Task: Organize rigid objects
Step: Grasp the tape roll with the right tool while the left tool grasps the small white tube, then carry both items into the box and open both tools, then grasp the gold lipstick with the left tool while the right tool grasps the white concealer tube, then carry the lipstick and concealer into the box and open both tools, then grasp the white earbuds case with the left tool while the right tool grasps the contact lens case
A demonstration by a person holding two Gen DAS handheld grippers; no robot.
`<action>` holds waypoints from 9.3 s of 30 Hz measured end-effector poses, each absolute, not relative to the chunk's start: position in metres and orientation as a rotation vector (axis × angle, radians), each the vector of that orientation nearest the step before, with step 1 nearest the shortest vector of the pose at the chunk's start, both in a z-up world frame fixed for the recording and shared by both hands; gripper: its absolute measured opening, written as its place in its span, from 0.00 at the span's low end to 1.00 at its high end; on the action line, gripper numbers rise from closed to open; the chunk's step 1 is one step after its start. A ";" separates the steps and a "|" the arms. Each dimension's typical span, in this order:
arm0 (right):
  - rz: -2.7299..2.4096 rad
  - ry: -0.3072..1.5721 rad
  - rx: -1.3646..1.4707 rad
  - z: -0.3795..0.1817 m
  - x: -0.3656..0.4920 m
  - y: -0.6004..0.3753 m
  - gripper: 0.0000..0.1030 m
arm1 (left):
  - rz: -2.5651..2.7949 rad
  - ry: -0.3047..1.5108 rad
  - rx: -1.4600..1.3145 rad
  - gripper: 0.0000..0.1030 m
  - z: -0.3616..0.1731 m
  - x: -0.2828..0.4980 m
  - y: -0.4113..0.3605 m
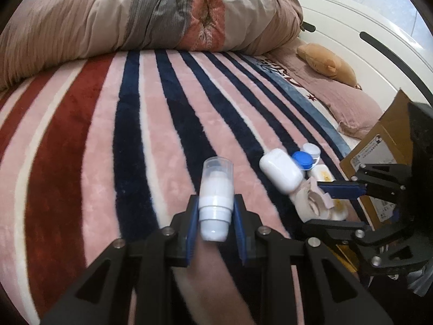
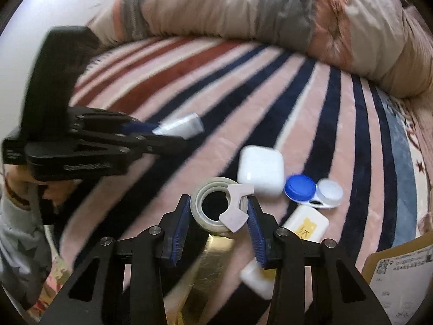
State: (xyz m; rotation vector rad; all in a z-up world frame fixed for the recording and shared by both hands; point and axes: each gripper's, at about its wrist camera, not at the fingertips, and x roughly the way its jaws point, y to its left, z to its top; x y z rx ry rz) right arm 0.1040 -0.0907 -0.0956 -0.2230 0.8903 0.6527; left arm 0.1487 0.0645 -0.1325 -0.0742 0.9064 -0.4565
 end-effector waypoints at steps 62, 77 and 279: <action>0.429 0.604 -0.023 0.010 -0.048 -0.317 0.49 | -0.633 0.659 0.143 0.56 0.060 0.044 -0.143; 0.620 0.620 -0.136 0.024 -0.058 -0.176 0.49 | -0.463 0.653 0.042 0.61 0.038 0.022 0.002; 0.236 0.870 -0.113 -0.145 0.134 -0.105 0.64 | -0.642 0.897 0.166 0.47 -0.147 0.182 -0.003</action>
